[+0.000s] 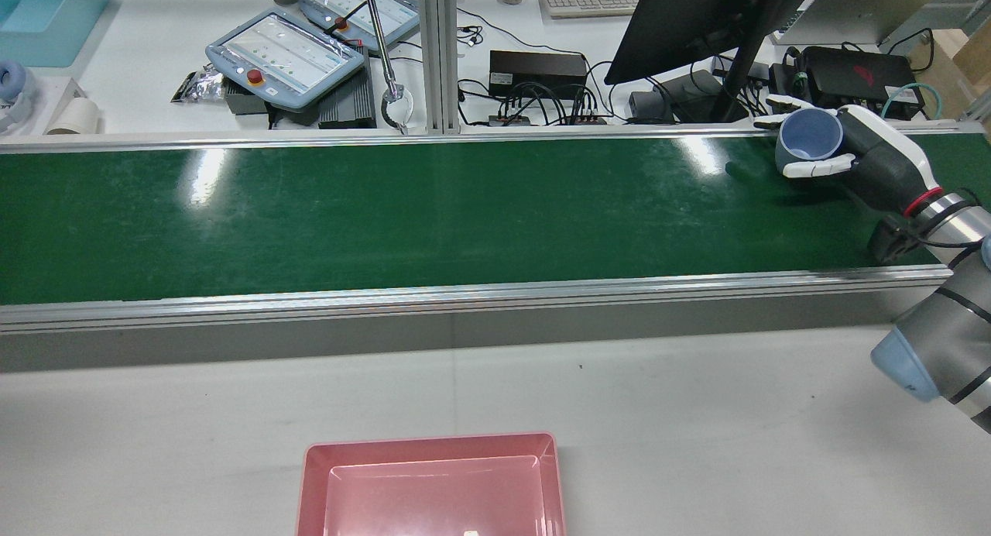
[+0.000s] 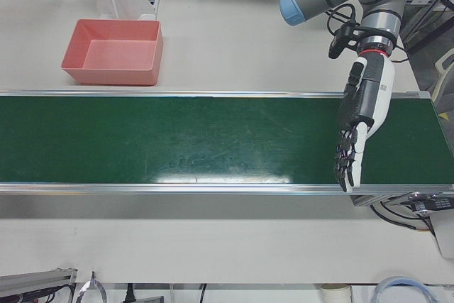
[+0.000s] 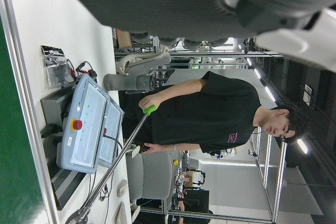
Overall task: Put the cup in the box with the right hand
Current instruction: 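Lift the held cup up off the belt with the right hand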
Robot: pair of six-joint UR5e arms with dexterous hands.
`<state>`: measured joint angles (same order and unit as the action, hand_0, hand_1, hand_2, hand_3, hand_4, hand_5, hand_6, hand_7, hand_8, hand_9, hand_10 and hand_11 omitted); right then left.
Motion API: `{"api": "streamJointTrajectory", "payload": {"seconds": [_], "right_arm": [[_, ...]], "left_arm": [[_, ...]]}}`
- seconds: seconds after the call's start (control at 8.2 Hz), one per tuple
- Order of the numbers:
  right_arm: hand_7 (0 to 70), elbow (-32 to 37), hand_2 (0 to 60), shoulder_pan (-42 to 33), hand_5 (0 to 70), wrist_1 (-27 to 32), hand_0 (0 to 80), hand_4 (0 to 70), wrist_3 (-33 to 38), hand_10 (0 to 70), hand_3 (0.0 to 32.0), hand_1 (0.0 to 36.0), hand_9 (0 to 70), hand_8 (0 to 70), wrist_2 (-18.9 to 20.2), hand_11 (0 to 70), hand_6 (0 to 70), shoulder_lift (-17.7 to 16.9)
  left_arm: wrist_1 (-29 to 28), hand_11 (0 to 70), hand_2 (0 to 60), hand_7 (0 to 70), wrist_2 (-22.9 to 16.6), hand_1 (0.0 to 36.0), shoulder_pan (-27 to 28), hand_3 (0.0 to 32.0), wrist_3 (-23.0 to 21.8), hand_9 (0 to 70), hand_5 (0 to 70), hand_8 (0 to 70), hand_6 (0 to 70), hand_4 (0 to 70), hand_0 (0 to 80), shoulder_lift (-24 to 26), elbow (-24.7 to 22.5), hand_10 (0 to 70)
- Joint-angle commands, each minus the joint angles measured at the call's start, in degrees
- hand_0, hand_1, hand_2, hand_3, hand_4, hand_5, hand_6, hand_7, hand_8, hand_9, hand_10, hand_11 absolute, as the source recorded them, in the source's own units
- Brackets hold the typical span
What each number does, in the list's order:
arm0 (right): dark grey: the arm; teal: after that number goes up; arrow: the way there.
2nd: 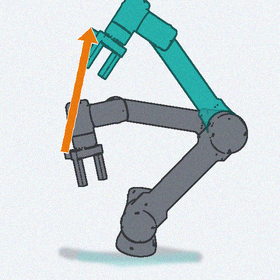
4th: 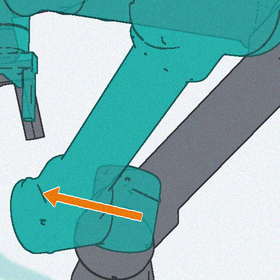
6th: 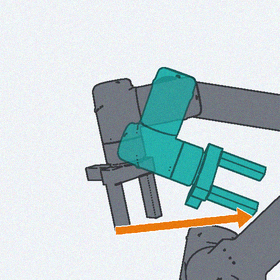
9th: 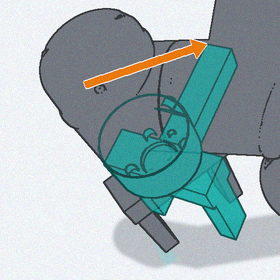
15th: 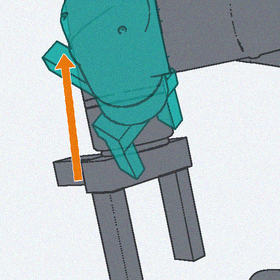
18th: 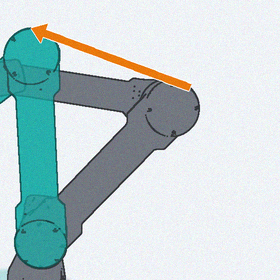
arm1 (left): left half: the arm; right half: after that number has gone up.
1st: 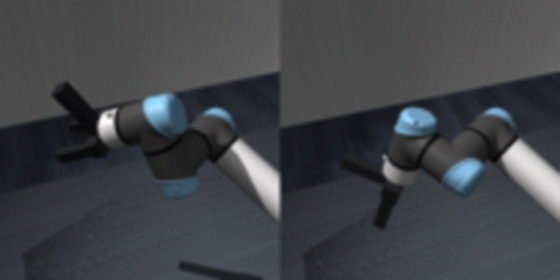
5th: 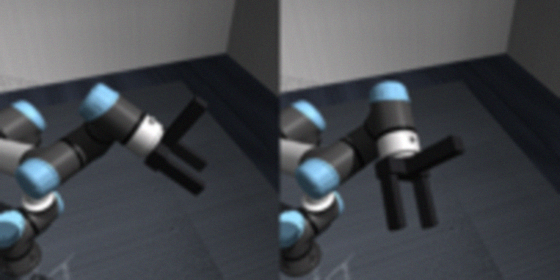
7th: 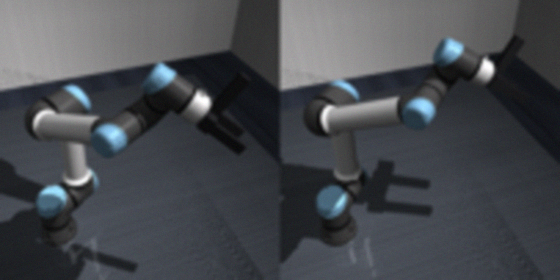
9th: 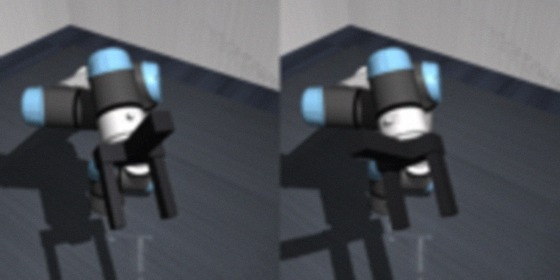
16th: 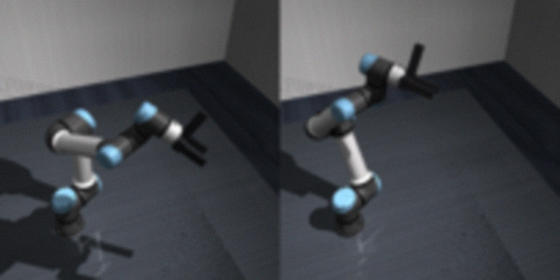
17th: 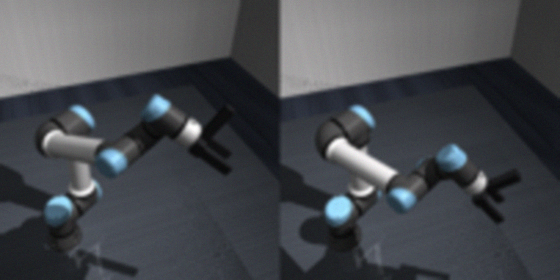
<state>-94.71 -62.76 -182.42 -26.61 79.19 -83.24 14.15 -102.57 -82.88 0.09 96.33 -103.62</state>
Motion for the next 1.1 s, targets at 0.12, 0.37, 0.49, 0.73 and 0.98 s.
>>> {"api": "streamJointTrajectory", "payload": {"seconds": [0.12, 0.37, 0.49, 0.73, 0.98], "right_arm": [[70.0, -2.04, 52.2, -0.79, 14.9, 0.05, 45.6, 40.0, 2.16, 52.0, 0.0, 13.6, 70.0, 70.0, -2.72, 70.0, 43.5, -0.17], [70.0, -9.22, 54.4, -1.14, 17.0, -0.56, 48.7, 39.6, 2.09, 56.2, 0.0, 17.9, 70.0, 70.0, -3.86, 70.0, 44.9, -0.34], [70.0, -15.27, 51.6, -0.27, 16.6, -3.70, 49.3, 40.6, 1.91, 54.4, 0.0, 18.0, 70.0, 70.0, -5.00, 70.0, 44.4, -0.26], [70.0, -29.42, 46.1, 6.04, 14.5, -13.27, 47.2, 40.9, -2.10, 49.7, 0.0, 14.8, 70.0, 69.9, -8.77, 70.0, 42.8, 2.19], [70.0, -40.24, 37.7, 19.09, 13.5, -16.46, 47.6, 38.7, -10.07, 46.1, 0.0, 13.4, 70.0, 65.5, -9.14, 65.1, 41.6, 2.29]], "left_arm": [[0.00, 0.0, 0.0, 0.0, 0.00, 0.0, 0.00, 0.0, 0.00, 0.0, 0.0, 0.0, 0.0, 0.0, 0.0, 0.00, 0.00, 0.0], [0.00, 0.0, 0.0, 0.0, 0.00, 0.0, 0.00, 0.0, 0.00, 0.0, 0.0, 0.0, 0.0, 0.0, 0.0, 0.00, -0.09, 0.0], [0.00, 0.0, 0.0, 0.0, 0.00, 0.0, 0.00, 0.0, 0.00, 0.0, 0.0, 0.0, 0.0, 0.0, 0.0, 0.00, -0.09, 0.0], [0.00, 0.0, 0.0, 0.0, 0.00, 0.0, 0.00, 0.0, 0.00, 0.0, 0.0, 0.0, 0.0, 0.0, 0.0, 0.00, 0.00, 0.0], [0.00, 0.0, 0.0, 0.0, 0.00, 0.0, 0.00, 0.0, 0.00, 0.0, 0.0, 0.0, 0.0, 0.0, 0.0, 0.00, -0.09, 0.0]]}}
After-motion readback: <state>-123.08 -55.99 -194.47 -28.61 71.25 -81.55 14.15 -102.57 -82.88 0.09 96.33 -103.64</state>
